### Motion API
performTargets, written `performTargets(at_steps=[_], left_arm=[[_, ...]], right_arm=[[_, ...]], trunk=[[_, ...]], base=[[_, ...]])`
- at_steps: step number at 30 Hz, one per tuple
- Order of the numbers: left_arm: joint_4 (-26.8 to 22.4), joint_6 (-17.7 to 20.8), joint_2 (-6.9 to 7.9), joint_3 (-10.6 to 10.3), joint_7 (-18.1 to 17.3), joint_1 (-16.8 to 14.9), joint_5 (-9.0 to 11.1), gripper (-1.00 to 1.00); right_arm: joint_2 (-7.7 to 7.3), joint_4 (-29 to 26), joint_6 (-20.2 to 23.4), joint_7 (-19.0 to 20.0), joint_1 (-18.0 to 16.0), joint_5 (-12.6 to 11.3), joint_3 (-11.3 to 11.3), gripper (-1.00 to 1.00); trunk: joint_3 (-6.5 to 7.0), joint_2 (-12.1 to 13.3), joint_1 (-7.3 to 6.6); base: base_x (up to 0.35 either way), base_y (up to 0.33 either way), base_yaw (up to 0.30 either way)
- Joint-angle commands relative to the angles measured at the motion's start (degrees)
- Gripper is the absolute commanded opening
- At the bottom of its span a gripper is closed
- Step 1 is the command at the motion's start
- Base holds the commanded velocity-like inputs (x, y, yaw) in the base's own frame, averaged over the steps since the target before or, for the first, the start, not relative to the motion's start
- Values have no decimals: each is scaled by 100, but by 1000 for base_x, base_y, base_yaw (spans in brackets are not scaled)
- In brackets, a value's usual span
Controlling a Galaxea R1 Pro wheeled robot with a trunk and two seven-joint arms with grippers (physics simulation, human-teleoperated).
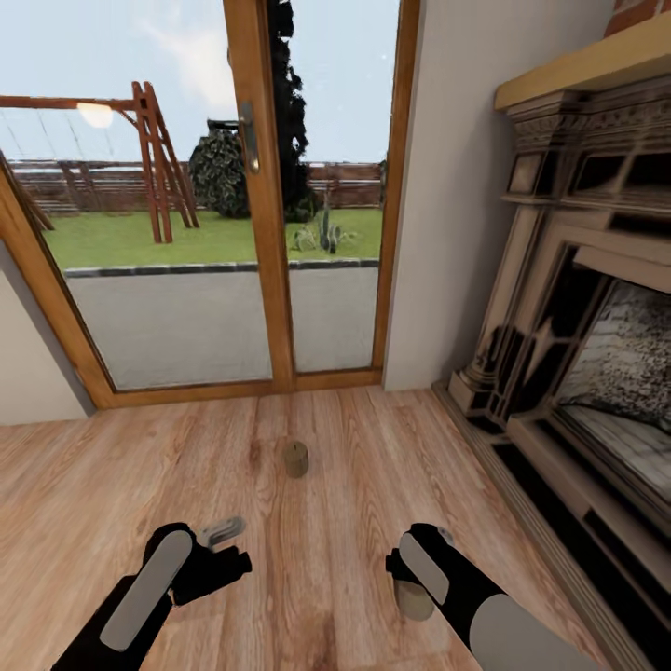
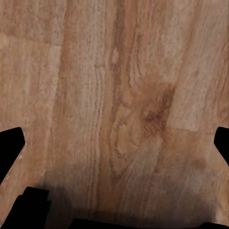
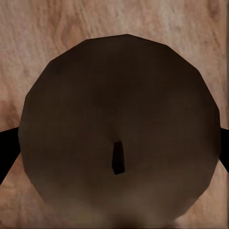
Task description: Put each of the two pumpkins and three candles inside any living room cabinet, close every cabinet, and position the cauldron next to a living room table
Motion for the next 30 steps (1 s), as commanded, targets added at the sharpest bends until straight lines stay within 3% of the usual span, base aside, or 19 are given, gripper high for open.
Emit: performTargets(at_steps=[1, 3, 5, 10, 13, 15, 20, 30], left_arm=[[62, 5, -27, -11, 55, -25, -32, 100], [273, 5, -108, -11, 37, -76, -241, 100], [371, 5, -136, -12, 28, -105, -317, 100], [661, 3, -161, -12, 17, -229, -397, 100], [1091, -3, -165, -12, 16, -391, -405, 100], [1298, -48, -172, -12, 9, -470, -404, 100], [1355, -87, -173, -19, 7, -493, -400, 100], [1356, -92, -173, -42, 7, -493, -392, 100]], right_arm=[[-6, -7, 15, -52, -5, -60, 30, -100], [-6, -10, 92, -52, -5, -65, 25, -100], [-6, -33, 172, -51, -3, -67, 22, -100], [-21, -998, 523, -54, -6, -92, 12, -100], [-29, -1934, 824, -64, -4, -101, 15, -100], [-26, -2122, 880, -67, -5, -105, 18, -100], [-25, -2165, 893, -60, -6, -107, 18, -100], [-31, -2172, 885, -59, -7, -106, 18, -100]], trunk=[[13, 39, -24], [49, 119, -68], [84, 199, -112], [174, 400, -221], [228, 520, -287], [264, 600, -331], [354, 801, -441], [354, 801, -441]], base=[[0, 0, 0], [0, 0, 0], [0, 0, 0], [0, 0, 0], [0, 0, 0], [0, 0, 0], [0, 0, 0], [10, 0, 0]])
